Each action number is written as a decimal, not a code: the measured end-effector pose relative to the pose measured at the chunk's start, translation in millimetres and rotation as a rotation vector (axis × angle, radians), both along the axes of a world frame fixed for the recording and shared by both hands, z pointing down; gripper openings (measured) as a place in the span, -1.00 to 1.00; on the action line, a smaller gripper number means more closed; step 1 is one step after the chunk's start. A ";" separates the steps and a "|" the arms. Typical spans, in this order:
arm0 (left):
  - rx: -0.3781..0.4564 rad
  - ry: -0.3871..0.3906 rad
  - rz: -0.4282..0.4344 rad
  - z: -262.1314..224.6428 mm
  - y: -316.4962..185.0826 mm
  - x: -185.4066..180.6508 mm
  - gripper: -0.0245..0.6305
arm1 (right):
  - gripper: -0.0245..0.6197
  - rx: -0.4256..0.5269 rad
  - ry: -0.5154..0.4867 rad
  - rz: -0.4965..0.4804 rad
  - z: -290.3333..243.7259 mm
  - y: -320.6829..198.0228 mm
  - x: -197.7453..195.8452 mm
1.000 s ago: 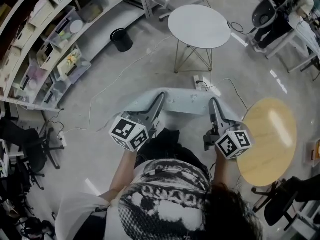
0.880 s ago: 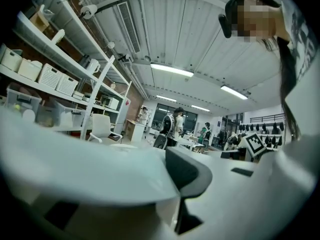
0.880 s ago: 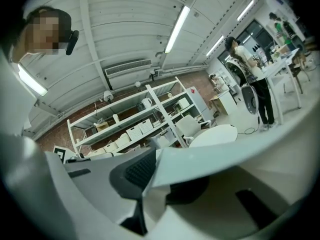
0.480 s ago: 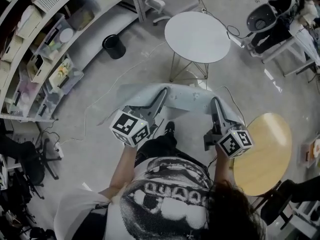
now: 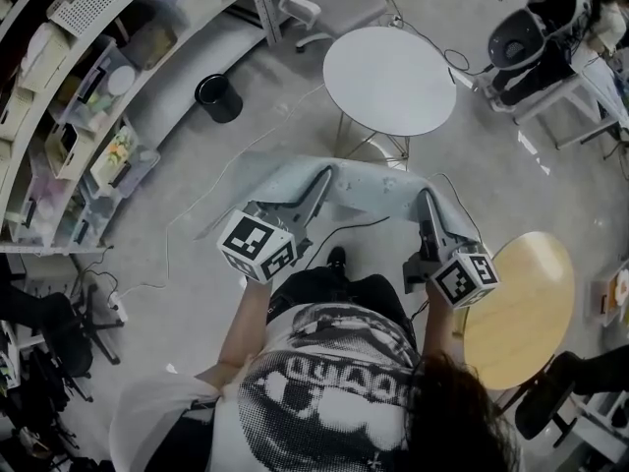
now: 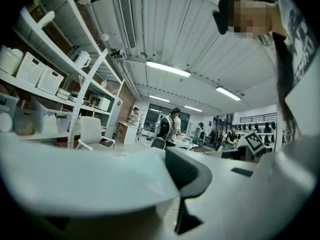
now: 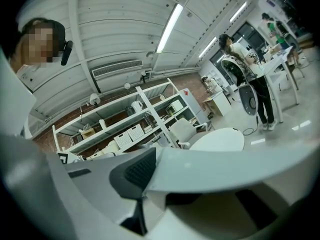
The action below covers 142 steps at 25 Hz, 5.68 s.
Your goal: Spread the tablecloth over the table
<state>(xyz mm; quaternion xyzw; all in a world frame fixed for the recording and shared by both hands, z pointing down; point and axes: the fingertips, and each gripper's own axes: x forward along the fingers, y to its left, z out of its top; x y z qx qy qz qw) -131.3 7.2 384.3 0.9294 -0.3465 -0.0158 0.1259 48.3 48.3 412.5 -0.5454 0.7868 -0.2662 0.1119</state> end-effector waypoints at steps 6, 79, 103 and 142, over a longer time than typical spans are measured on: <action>0.006 -0.002 -0.003 -2.1 -10.8 -5.8 -0.73 | -0.76 -0.003 0.012 -0.009 0.2 -13.3 -5.9; 0.300 -0.009 -0.097 -149.1 -477.4 149.8 -0.72 | -0.72 0.295 0.178 -0.303 -137.3 -522.0 147.0; 0.503 0.036 -0.003 -281.0 -676.5 163.4 -0.69 | -0.70 0.476 0.431 -0.167 -296.1 -704.2 160.8; 0.057 -0.015 -0.006 -16.0 -470.6 167.1 -0.69 | -0.72 0.104 0.174 -0.241 -38.3 -489.8 166.0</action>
